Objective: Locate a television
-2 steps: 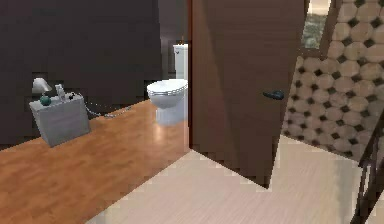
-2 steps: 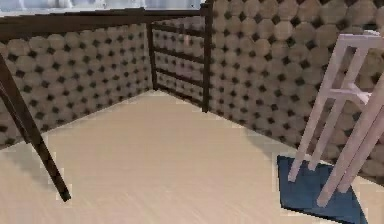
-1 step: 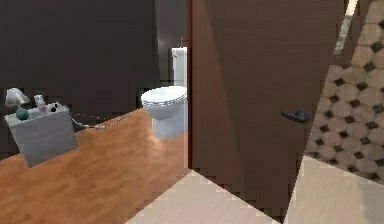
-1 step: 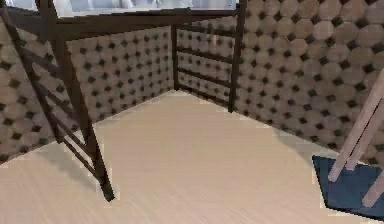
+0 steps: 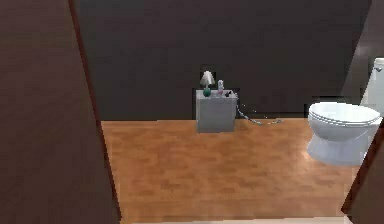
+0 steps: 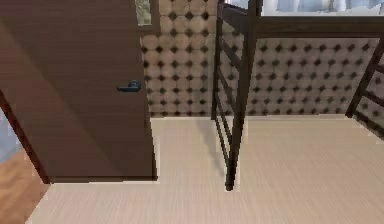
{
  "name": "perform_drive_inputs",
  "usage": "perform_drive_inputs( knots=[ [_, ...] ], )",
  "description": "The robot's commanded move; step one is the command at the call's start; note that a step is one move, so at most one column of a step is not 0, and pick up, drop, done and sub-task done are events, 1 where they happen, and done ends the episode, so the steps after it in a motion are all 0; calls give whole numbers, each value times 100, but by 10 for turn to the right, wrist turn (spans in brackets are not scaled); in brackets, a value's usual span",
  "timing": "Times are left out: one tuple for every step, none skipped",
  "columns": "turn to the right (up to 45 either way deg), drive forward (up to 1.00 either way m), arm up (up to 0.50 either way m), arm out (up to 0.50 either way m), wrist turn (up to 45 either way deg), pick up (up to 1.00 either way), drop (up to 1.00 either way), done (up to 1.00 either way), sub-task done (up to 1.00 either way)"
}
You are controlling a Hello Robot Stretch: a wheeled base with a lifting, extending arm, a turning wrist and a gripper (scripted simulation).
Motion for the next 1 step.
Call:
perform_drive_inputs(
  knots=[
    [-60, 0, 0, 0, 0, 0, 0, 0, 0]
  ],
)
